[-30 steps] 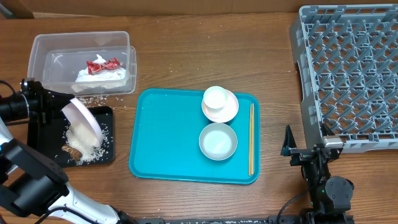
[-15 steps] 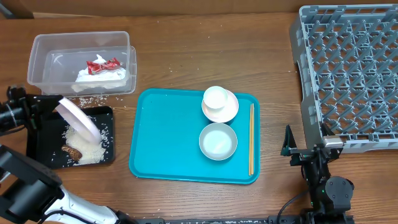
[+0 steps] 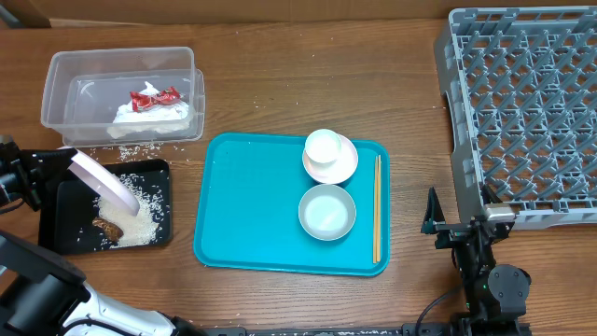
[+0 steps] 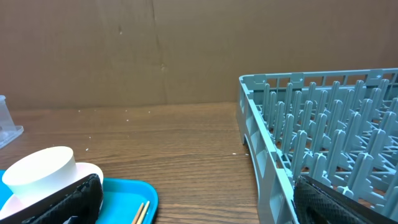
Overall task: Sort waste into correct bins and load items into the dishwasher
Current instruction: 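Tilt the plate over the black tray to dump rice and scraps, then set the emptied plate back on the teal tray with the left gripper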
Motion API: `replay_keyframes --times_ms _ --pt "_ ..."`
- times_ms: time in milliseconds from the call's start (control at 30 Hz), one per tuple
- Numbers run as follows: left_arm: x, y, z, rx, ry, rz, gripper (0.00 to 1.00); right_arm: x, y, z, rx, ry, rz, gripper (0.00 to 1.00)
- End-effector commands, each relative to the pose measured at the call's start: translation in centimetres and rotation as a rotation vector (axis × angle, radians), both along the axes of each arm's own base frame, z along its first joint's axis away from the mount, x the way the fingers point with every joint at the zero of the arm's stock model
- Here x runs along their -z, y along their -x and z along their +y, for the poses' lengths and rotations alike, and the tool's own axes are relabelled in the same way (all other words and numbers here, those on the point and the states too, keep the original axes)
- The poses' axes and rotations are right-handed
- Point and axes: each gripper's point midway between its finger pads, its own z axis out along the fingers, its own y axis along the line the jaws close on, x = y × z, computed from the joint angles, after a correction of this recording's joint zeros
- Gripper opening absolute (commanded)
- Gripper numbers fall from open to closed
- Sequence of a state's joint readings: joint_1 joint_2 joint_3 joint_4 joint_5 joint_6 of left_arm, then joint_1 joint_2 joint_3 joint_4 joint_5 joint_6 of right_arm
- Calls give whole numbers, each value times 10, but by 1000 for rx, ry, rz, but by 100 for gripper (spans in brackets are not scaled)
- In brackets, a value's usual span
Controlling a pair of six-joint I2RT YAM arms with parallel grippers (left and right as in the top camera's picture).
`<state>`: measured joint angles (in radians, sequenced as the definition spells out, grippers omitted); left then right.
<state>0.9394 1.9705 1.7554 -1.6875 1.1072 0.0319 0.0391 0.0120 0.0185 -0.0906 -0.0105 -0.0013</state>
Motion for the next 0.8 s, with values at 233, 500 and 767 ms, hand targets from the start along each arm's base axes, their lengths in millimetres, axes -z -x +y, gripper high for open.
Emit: replay_keyframes --times_ms 233,500,767 --pt "-9 3 -35 137 -152 34 4 1 0 -3 13 6 -5 100" --pt "-32 14 -135 441 -349 5 4 1 0 -3 13 6 -5 100" --pt "16 32 -212 749 -672 282 4 1 0 -3 13 6 -5 100"
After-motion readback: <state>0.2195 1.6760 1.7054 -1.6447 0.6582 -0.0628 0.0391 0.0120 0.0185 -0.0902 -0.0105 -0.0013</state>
